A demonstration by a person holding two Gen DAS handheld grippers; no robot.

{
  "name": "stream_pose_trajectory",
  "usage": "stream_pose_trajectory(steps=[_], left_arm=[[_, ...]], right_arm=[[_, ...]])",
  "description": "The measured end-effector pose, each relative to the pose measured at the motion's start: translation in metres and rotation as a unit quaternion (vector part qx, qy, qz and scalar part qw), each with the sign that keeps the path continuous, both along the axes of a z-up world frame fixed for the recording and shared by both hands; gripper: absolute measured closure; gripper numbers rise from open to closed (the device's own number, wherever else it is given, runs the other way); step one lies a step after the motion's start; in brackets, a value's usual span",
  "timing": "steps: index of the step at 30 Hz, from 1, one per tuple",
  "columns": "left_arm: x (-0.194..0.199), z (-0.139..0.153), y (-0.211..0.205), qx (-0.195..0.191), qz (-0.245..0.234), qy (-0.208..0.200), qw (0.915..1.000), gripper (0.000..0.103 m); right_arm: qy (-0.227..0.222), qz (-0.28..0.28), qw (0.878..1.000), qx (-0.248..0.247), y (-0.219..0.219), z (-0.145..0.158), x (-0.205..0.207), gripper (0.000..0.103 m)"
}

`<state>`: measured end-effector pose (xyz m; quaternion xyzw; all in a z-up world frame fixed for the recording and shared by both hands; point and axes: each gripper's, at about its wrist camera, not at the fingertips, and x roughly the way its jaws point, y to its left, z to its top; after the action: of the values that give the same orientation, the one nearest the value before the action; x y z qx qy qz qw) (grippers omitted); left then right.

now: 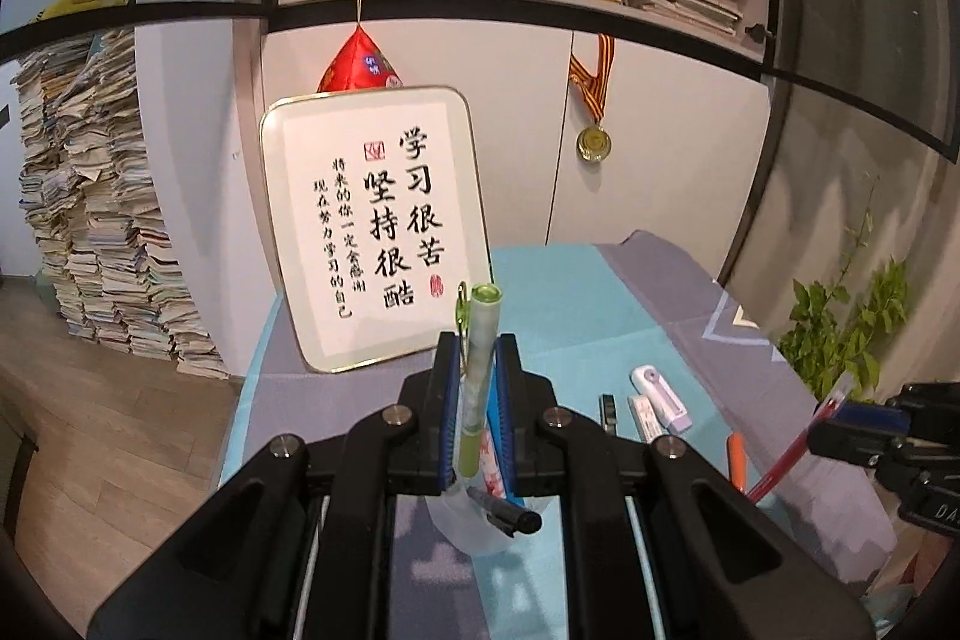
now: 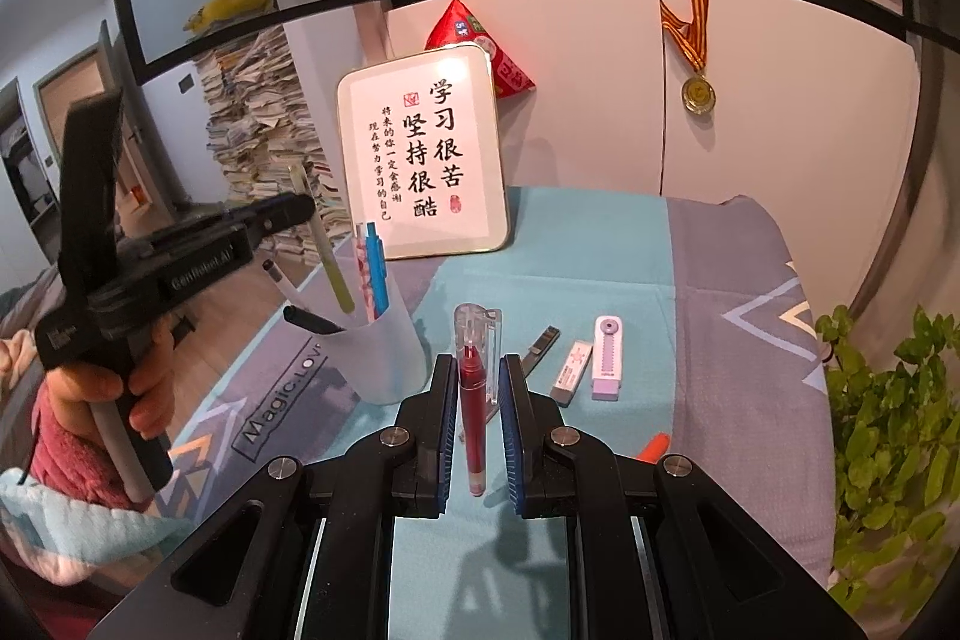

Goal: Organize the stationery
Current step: 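Lower the pale green pen into the frosted cup and open the left gripper, then carry the red gel pen into the frosted cup and open the right gripper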

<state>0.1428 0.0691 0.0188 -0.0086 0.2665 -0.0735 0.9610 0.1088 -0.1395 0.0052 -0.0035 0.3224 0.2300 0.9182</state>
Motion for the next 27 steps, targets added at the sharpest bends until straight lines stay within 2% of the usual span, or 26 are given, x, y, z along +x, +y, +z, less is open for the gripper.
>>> stream_pose_trajectory(steps=[8,16,19,20,27], left_arm=[[0.003,-0.009,0.004,-0.005,-0.002,0.026,0.9996,0.092],[-0.001,-0.010,0.006,-0.011,-0.007,0.028,0.9995,0.092],[-0.002,-0.011,0.005,-0.007,-0.011,0.031,0.9994,0.086],[-0.002,-0.011,0.005,-0.007,-0.011,0.030,0.9995,0.083],[-0.018,-0.002,0.017,-0.017,0.006,0.001,0.9998,0.083]], right_arm=[[-0.001,0.003,1.000,-0.002,0.005,0.001,0.001,0.088],[-0.002,0.004,1.000,-0.002,0.006,0.002,0.001,0.088],[-0.002,0.006,1.000,-0.002,0.010,0.004,0.001,0.088],[-0.002,0.006,1.000,-0.001,0.010,0.004,0.001,0.088],[-0.011,0.010,1.000,0.008,0.017,0.013,0.004,0.088]])
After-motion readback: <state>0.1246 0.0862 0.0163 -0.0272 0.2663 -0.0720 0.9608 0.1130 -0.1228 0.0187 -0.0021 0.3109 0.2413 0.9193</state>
